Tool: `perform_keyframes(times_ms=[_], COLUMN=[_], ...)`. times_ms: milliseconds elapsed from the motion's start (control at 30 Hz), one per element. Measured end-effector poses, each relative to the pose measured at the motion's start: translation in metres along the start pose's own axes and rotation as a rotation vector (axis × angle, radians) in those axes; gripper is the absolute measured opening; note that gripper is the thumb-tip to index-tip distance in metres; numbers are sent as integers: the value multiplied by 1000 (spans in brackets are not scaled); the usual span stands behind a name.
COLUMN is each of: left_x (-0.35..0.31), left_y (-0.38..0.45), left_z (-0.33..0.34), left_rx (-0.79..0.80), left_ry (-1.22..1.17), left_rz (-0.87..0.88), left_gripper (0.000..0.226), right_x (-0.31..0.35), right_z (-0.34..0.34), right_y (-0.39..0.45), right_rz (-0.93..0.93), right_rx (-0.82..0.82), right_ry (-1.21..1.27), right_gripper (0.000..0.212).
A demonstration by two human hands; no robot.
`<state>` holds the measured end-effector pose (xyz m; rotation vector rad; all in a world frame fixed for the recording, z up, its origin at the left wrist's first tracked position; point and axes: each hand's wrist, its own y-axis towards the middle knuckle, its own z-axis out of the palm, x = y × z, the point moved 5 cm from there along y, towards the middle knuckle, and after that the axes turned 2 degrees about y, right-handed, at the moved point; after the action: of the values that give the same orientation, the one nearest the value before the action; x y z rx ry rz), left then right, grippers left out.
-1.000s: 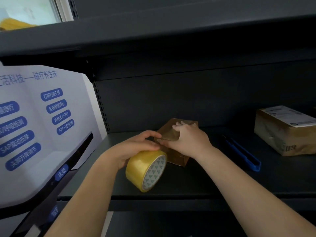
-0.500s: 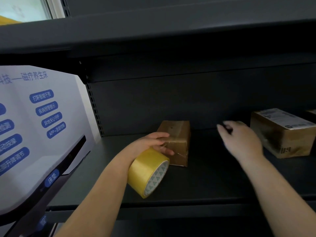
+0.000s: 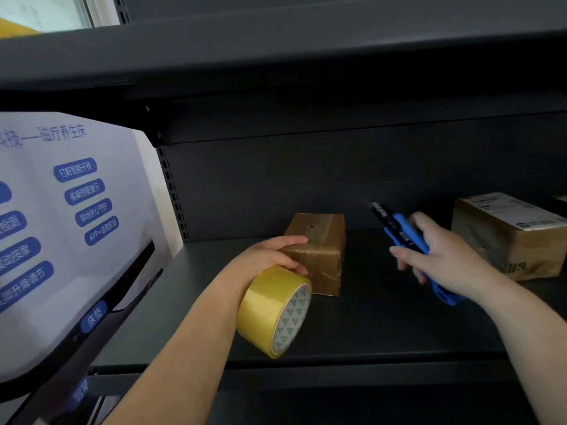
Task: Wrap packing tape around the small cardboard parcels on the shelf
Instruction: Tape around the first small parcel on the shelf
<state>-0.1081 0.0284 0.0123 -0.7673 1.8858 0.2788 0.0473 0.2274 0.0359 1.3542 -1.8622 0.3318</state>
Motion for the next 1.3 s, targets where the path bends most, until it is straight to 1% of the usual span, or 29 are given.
perform_keyframes(times_ms=[67, 133, 233, 300, 400, 500, 633, 733, 767, 800, 867, 900, 933, 967, 1033, 1067, 1133, 1200, 1233, 1267, 1300], left_x=[-2, -1, -1, -1, -2, -2, -3, -4, -4, -4, -5, -5, -5, -4, -3, -3, -2, -1, -1, -1, -1], left_y=[-2, -2, 0, 0, 0, -1, -3, -4, -4, -5, -6, -6, -7, -7, -9, -9, -9, -8, -8, -9, -9], left_z=[0, 0, 0, 0, 2, 2, 2, 3, 3, 2, 3, 3, 3, 3, 3, 3, 2, 2, 2, 2, 2], left_rx=[-2, 3, 8, 4, -2, -13, -29, -45, -48, -53, -55, -52, -49, -46, -48, -52, -54, -43, -39, -36, -33], left_ry=[19, 9, 11, -21, -26, -9, -42, -32, -25, -21, -37, -34, -18, -8, -10, -12, -28, -41, -34, -27, -14], left_rz=[2, 1, -1, -16, -22, -32, -38, -38, -40, -38, -34, -33, -31, -31, -30, -29, -25, -22, -19, -15, -15], left_gripper=[49, 50, 53, 53, 57, 57, 58, 61, 61, 61, 61, 60, 58, 55, 51, 50, 48, 48, 48, 48, 48], right_x=[32, 55, 76, 82, 83, 85, 82, 69, 64, 58, 46, 38, 26, 12, -17, -29, -44, -44, -33, -17, 0], right_z=[9, 17, 31, 38, 46, 51, 55, 56, 53, 48, 32, 21, 11, 3, 1, 6, 18, 22, 22, 20, 18], right_y=[-10, -14, -13, -11, -5, -1, 0, -6, -9, -12, -18, -18, -14, -11, -2, 2, 6, 9, 10, 13, 17], right_rz=[-81, -141, -219, -243, -261, -268, -260, -226, -199, -151, -16, 38, 84, 120, 142, 143, 144, 109, 62, -2, -80], right_rx=[184, 288, 362, 369, 377, 381, 410, 507, 549, 585, 625, 595, 526, 448, 357, 359, 397, 373, 317, 229, 127], right_ry=[-27, -229, -616, -768, -879, -916, -979, -1095, -1054, -935, -553, -364, -254, -237, -390, -497, -689, -843, -887, -873, -779], right_gripper=[19, 16, 15, 18, 24, 28, 27, 26, 25, 21, 15, 17, 21, 26, 36, 39, 39, 34, 33, 33, 36])
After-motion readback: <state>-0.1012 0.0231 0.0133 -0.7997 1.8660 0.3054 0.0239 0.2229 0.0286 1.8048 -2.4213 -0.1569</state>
